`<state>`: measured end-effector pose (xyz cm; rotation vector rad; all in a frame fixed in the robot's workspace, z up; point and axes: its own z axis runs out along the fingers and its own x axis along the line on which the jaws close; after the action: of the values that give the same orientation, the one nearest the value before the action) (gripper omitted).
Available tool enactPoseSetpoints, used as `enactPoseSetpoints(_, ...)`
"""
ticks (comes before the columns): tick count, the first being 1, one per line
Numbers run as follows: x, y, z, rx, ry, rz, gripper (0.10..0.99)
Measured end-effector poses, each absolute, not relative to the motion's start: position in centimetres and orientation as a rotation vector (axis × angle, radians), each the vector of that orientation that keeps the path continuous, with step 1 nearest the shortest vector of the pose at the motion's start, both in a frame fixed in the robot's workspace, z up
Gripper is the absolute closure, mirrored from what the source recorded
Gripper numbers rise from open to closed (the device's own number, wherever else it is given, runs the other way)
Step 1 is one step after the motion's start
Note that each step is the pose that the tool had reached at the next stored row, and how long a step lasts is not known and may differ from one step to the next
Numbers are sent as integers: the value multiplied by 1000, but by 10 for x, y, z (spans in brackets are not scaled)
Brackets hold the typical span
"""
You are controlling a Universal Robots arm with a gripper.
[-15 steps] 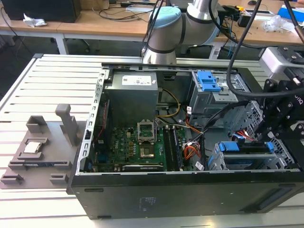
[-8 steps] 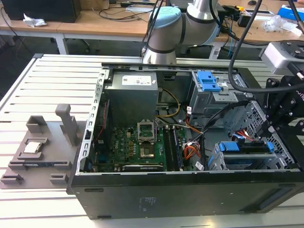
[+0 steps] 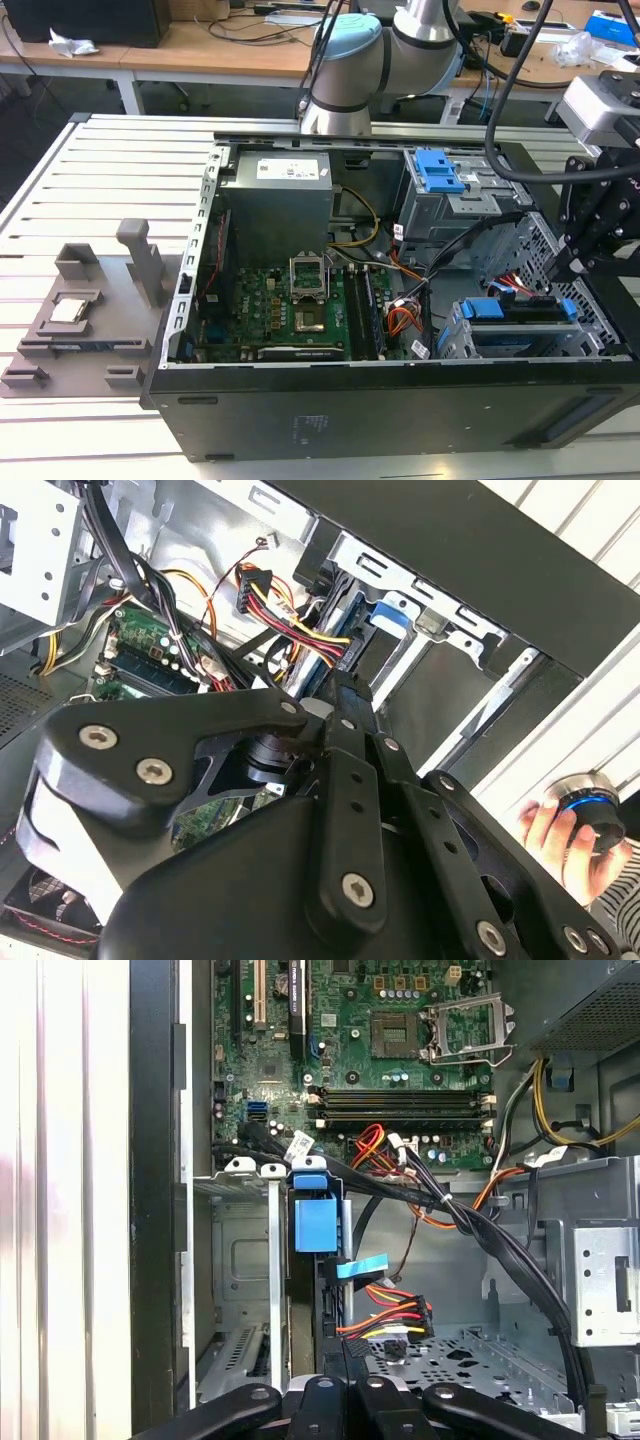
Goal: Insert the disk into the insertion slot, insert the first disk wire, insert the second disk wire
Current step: 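Insert the first disk wire, then insert the second disk wire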
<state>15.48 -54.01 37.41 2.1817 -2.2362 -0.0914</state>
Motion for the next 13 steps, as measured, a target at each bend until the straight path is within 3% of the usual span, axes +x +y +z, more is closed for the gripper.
enactPoseSetpoints(11,155,-540,374,2182,-2236,-91,980)
enactPoseSetpoints(13,155,-540,374,2182,-2236,-91,918)
